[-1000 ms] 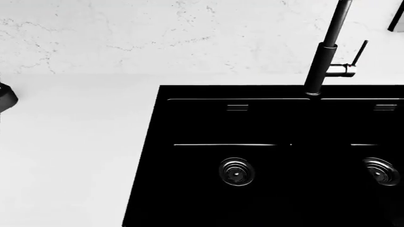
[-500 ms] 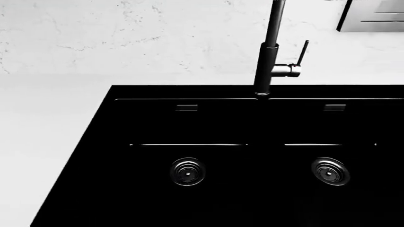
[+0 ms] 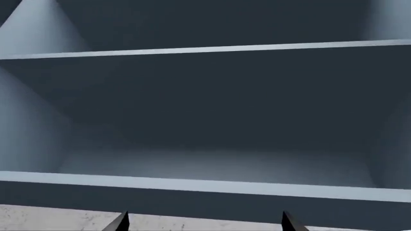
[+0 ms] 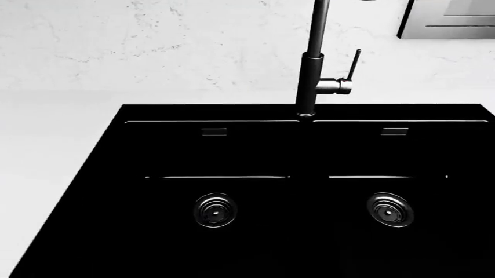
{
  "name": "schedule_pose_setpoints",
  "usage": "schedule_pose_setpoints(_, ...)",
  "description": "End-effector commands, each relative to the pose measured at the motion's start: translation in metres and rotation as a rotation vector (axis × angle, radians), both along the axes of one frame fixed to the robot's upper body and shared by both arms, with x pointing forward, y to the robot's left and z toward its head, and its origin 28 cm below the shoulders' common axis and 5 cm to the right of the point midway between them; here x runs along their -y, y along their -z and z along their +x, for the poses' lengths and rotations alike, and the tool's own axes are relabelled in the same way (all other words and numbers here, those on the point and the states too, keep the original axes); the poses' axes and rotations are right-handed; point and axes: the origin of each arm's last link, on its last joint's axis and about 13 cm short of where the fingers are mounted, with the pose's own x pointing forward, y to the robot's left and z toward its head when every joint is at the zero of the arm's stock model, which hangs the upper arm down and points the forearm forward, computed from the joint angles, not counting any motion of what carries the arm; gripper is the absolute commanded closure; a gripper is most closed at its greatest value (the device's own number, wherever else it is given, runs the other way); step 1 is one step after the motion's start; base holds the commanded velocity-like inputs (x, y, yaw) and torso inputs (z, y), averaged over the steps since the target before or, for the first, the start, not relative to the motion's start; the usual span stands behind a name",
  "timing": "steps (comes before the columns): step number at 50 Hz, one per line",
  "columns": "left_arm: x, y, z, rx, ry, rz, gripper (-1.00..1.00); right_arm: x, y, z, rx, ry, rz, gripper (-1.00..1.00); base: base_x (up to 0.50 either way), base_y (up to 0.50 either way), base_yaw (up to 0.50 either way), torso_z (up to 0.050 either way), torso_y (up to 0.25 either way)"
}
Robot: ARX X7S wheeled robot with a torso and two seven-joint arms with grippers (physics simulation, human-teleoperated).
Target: Pick the kettle from the counter and place it on the tray. Then pick the mug from the cabinet and place it on the tray. Then close the cabinet doors.
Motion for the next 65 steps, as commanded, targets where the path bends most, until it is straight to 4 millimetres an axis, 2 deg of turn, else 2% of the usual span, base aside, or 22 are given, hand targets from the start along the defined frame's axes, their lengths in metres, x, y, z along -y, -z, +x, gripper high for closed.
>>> schedule_pose_setpoints(1,-0.001,-0.001,-0.001,-0.003,0.002,-0.002,-1.00,0.007,-0.040,0.013,0.010,0.241,0.056,-1.00,0.00,0.00,0.00,0.000,0.000)
schedule_pose_setpoints(7,-0.002,0.000,-0.001,-0.004,0.003,-0.003,-1.00,0.011,-0.068,0.019,0.093,0.337,0.052,-1.00,0.00,0.00,0.00,0.000,0.000)
schedule_pose_setpoints(9,-0.002,-0.001,-0.001,-0.003,0.004,-0.005,-1.00,0.008,-0.076,0.018,0.129,0.315,0.072,-1.00,0.00,0.00,0.00,0.000,0.000)
schedule_pose_setpoints(20,-0.003,0.000,-0.001,-0.006,0.002,-0.006,-1.00,0.024,-0.118,0.027,0.148,0.254,0.046,-1.00,0.00,0.00,0.00,0.000,0.000)
schedule_pose_setpoints(28,-0.003,0.001,0.000,-0.007,0.004,-0.005,-1.00,0.014,-0.154,0.024,0.193,0.148,0.066,-1.00,0.00,0.00,0.00,0.000,0.000)
schedule_pose_setpoints(35,-0.005,0.004,0.000,-0.012,0.000,-0.010,-1.00,0.000,-0.177,0.026,0.213,0.082,0.029,-1.00,0.00,0.00,0.00,0.000,0.000)
schedule_pose_setpoints(45,-0.007,0.006,-0.003,-0.011,-0.002,-0.014,-1.00,-0.026,-0.193,0.032,0.147,-0.062,0.023,-1.00,0.00,0.00,0.00,0.000,0.000)
schedule_pose_setpoints(54,-0.006,0.007,-0.002,-0.012,0.002,-0.014,-1.00,-0.045,-0.195,0.060,0.066,-0.195,-0.012,-1.00,0.00,0.00,0.00,0.001,0.000)
schedule_pose_setpoints(59,-0.008,0.009,-0.002,-0.015,0.000,-0.015,-1.00,-0.053,-0.196,0.077,-0.003,-0.317,0.040,-1.00,0.00,0.00,0.00,0.002,0.000)
schedule_pose_setpoints(65,-0.011,0.009,-0.006,-0.012,-0.002,-0.023,-1.00,-0.065,-0.191,0.096,-0.099,-0.396,0.009,-1.00,0.00,0.00,0.00,0.000,0.000)
